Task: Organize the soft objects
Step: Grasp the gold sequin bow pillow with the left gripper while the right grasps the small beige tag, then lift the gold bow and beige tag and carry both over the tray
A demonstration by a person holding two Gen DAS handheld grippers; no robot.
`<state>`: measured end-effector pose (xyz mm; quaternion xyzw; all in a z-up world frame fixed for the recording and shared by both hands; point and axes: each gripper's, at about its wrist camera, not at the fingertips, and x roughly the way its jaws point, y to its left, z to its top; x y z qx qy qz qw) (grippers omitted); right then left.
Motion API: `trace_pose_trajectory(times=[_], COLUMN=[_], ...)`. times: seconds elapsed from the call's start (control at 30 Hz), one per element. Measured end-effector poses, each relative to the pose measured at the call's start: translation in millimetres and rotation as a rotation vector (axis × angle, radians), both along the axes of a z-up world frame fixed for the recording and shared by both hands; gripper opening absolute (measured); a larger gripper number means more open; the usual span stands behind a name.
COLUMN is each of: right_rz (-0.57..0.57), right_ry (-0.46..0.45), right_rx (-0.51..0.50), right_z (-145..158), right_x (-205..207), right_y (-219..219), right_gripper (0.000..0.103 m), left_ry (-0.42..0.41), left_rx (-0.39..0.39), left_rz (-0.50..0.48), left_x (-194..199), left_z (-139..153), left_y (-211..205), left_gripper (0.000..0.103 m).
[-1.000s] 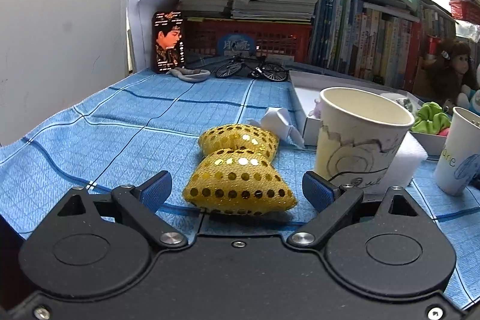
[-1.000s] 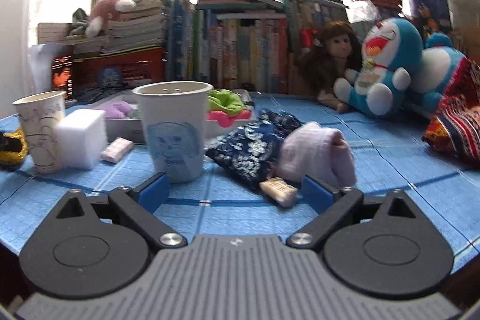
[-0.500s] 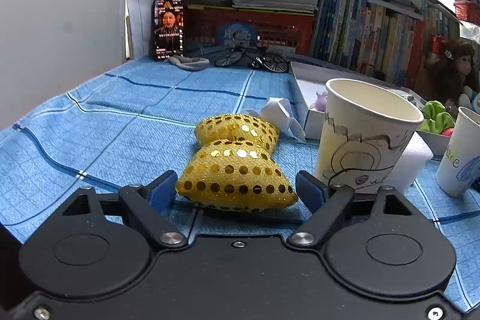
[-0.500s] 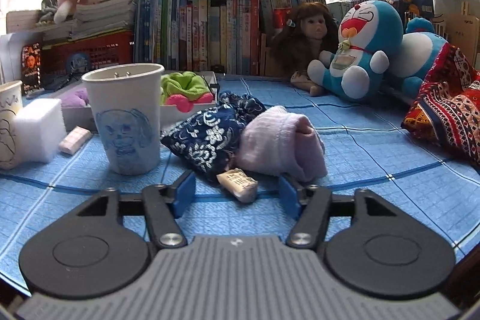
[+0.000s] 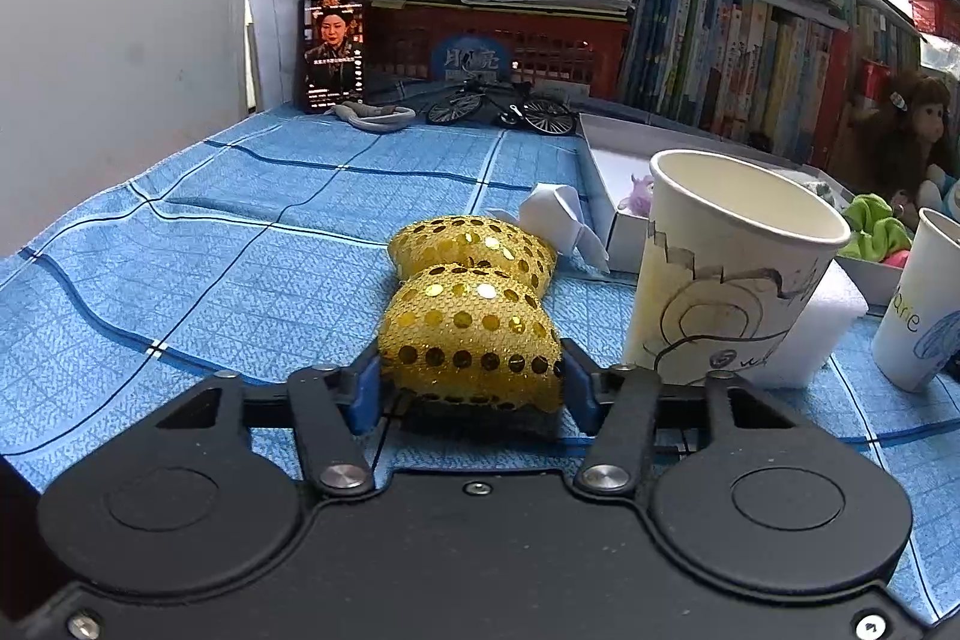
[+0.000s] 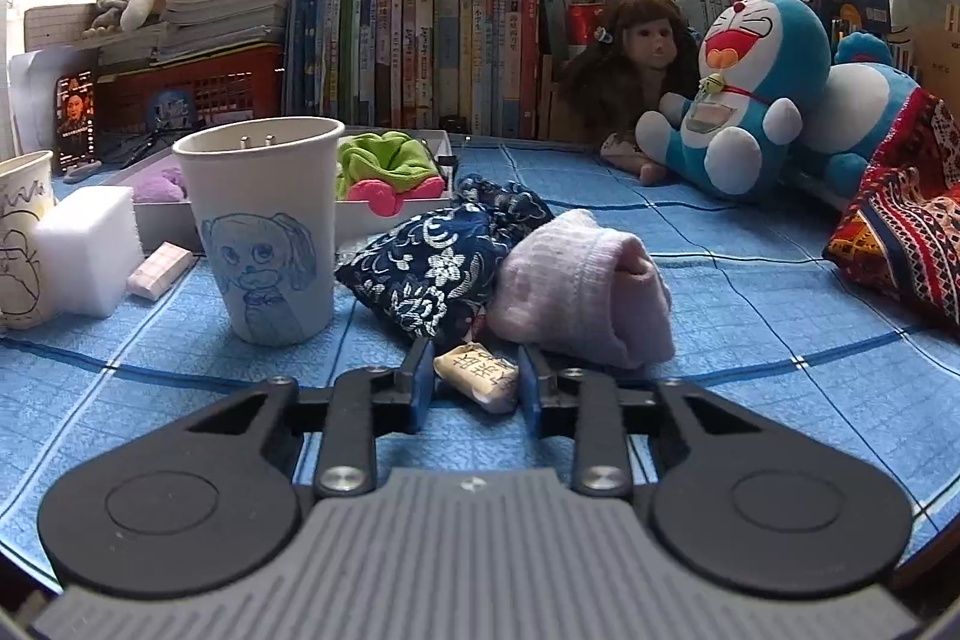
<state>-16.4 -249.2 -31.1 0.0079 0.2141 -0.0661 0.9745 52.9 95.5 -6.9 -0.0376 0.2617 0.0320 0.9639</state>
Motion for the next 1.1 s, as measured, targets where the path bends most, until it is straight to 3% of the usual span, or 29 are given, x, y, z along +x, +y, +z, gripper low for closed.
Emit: trace_pose_trajectory(times=[0.2,0.57,0.8,1.1], right_rz=[0.057,0.103,0.109,0.135], right_ry=[-0.013,-0.089,-0.118,-0.145], right_rx=[0.001,0.027,0.053,0.096], right_z=[5.9,36.8,58.9,92.1], right_x=[-8.4,-13.9,-5.5,14.8], right_y=[9.5,15.3,11.7,5.6], right_gripper=[0.034,0.034,0.034,0.034], left_ry=[-0.020,-0.089,-0.136,-0.122], left_rx=[-0.016,-0.022,-0.012,-0.087], left_rz=[0.033,0.051,0.012,-0.109], left_x=[-3.7,-10.2,-2.4,25.7], left_z=[6.4,36.4,67.2,109.0], left_y=[4.1,12.3,9.6,1.5], left_gripper=[0.047,0.047,0.047,0.047])
